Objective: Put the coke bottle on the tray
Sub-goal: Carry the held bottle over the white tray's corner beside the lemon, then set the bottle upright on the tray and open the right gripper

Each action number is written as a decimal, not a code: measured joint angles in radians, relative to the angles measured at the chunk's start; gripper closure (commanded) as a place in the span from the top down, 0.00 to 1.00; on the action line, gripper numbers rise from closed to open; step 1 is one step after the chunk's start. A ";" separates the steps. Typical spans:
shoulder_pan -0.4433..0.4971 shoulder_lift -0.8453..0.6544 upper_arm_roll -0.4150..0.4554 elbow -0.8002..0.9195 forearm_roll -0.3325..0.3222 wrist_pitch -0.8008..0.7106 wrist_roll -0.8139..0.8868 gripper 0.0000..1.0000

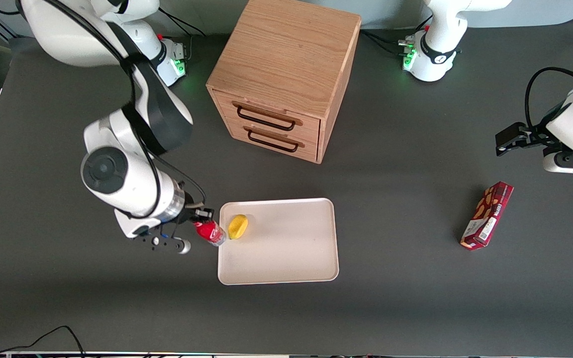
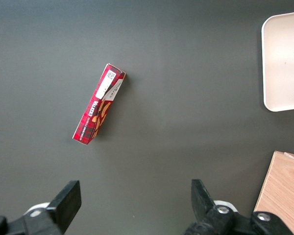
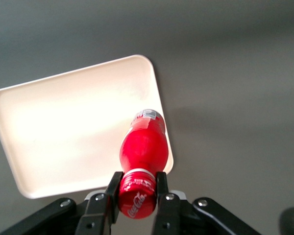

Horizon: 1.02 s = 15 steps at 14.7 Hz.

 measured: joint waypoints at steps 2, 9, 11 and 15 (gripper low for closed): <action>0.049 0.075 -0.057 0.077 0.000 0.006 0.000 0.00; 0.070 0.179 -0.081 0.144 0.000 0.111 0.001 0.00; 0.070 0.194 -0.081 0.144 0.000 0.142 0.001 0.00; 0.070 0.220 -0.081 0.145 0.000 0.182 0.001 0.00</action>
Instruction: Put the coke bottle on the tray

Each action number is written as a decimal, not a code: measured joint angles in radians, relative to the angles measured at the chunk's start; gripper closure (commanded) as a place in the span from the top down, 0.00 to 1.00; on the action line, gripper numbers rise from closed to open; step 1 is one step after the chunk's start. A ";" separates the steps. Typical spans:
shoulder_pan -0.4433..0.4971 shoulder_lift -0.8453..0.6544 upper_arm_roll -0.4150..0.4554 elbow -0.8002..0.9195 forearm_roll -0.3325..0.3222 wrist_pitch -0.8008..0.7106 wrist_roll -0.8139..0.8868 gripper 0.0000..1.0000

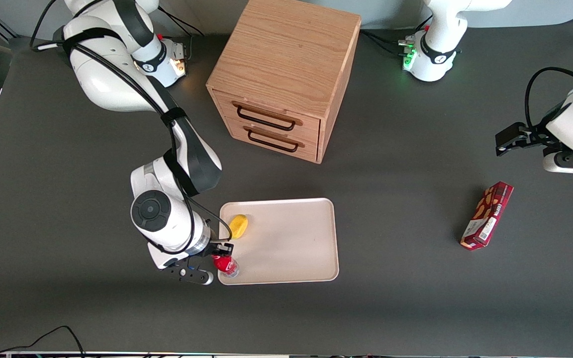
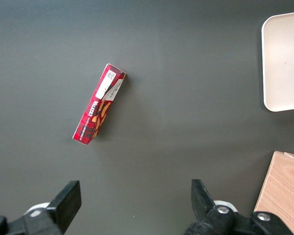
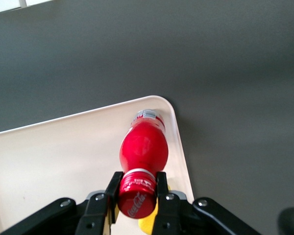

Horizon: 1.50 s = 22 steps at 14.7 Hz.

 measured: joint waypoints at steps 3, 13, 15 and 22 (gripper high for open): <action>0.000 0.006 0.000 0.000 0.000 0.007 0.000 0.71; -0.018 -0.152 -0.003 0.078 -0.001 -0.132 0.000 1.00; -0.040 -0.281 -0.002 0.070 -0.001 -0.288 -0.031 1.00; -0.255 -0.820 0.000 -0.386 0.022 -0.419 -0.281 1.00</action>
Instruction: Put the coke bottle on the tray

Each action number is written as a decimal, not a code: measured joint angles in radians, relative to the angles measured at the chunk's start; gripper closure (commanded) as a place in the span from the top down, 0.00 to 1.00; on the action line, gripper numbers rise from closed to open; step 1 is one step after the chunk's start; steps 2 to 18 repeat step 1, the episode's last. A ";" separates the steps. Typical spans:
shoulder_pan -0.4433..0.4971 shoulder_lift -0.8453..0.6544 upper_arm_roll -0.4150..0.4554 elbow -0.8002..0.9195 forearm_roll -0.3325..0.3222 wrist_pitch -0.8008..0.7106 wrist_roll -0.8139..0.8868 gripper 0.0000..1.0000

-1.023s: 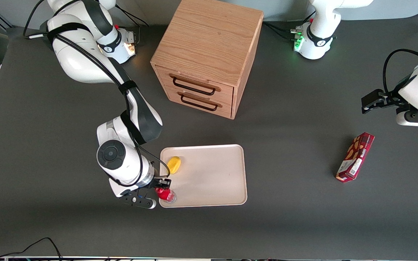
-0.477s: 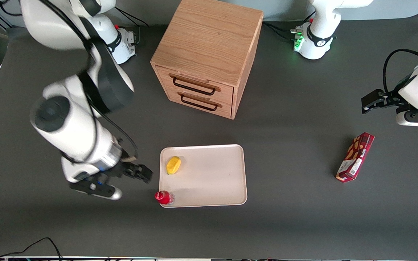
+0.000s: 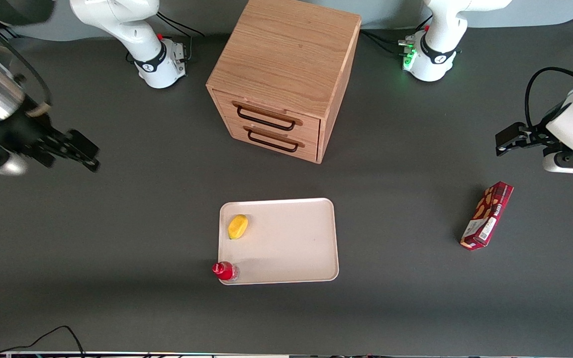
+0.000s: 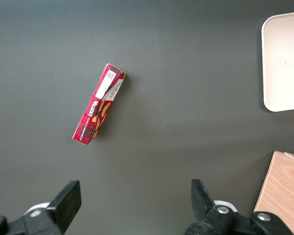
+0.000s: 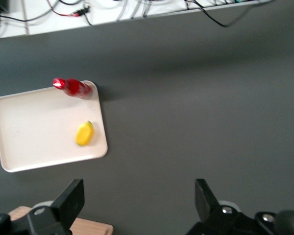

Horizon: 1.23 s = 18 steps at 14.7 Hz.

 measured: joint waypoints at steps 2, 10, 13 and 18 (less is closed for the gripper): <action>-0.022 -0.063 0.000 -0.060 0.017 -0.021 -0.008 1.00; -0.022 -0.063 0.000 -0.060 0.017 -0.021 -0.008 1.00; -0.022 -0.063 0.000 -0.060 0.017 -0.021 -0.008 1.00; -0.022 -0.063 0.000 -0.060 0.017 -0.021 -0.008 1.00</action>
